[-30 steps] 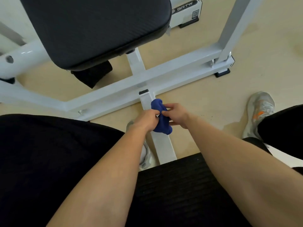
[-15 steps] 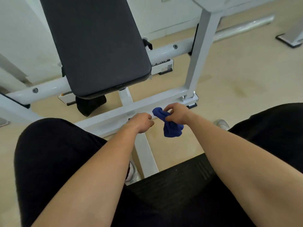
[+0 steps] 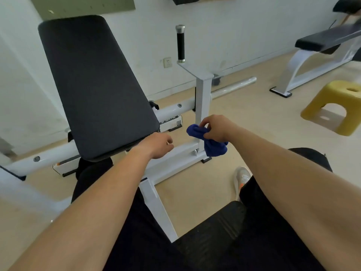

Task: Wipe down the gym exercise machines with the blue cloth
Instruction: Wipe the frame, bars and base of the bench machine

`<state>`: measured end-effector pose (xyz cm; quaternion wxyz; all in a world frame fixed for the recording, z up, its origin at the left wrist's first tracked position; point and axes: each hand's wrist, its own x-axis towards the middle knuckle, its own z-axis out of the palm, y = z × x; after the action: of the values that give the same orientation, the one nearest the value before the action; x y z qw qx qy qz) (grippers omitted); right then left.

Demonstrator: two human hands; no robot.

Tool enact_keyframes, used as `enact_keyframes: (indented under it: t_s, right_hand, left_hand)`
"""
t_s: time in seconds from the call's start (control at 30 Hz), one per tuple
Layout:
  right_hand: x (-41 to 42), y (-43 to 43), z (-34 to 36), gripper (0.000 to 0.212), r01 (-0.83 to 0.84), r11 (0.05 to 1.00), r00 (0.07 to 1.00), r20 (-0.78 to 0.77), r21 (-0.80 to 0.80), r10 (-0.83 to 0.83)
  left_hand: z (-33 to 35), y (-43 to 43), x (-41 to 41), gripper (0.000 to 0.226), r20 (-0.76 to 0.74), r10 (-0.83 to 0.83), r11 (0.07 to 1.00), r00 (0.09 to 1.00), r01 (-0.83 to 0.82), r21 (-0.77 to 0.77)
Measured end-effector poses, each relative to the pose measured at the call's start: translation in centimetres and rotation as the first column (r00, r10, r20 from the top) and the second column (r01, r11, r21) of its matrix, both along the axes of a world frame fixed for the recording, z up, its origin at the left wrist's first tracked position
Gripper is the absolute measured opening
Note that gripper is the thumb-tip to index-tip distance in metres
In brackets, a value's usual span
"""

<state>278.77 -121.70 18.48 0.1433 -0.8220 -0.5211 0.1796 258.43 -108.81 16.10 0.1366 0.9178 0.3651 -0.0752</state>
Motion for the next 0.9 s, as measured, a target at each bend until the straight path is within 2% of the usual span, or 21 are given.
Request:
enact_keyframes:
  t_s: [0.13,0.33,0.43,0.57,0.77,0.9]
  right_hand:
    - [1.3,0.1,0.8,0.036,0.029,1.0,1.0,-0.007,0.01,-0.029]
    - [5.2,4.3,-1.0,0.037,-0.029,1.0,0.998,0.051,-0.01,0.03]
    - [9.2,6.9,-3.0,0.036,-0.061,0.996,0.995,0.081,-0.059,0.065]
    - [16.4,11.0,-8.0,0.037,-0.06,0.976,0.993,0.086,-0.209,0.08]
    - [25.0,14.8,-16.1,0.036,-0.006,0.896,0.999,-0.035,-0.445,-0.011]
    - [25.7,13.7,-16.2,0.037,-0.022,0.824,0.99,-0.125,-0.566,-0.06]
  left_hand:
    - [1.5,0.8,1.4,0.039,0.017,-0.03,1.0,0.999,0.029,0.008]
    - [1.2,4.7,6.6,0.037,0.038,-0.031,1.0,0.999,0.031,0.004]
    - [-0.6,7.4,11.2,0.037,0.028,-0.054,0.998,0.998,0.055,-0.011]
    - [-6.6,11.0,18.6,0.035,-0.067,-0.135,0.99,0.989,0.133,-0.039]
    - [-18.0,13.2,25.0,0.026,-0.284,-0.24,0.948,0.928,0.161,-0.275]
    - [-19.0,12.0,24.1,0.03,-0.343,-0.254,0.903,0.904,0.095,-0.419]
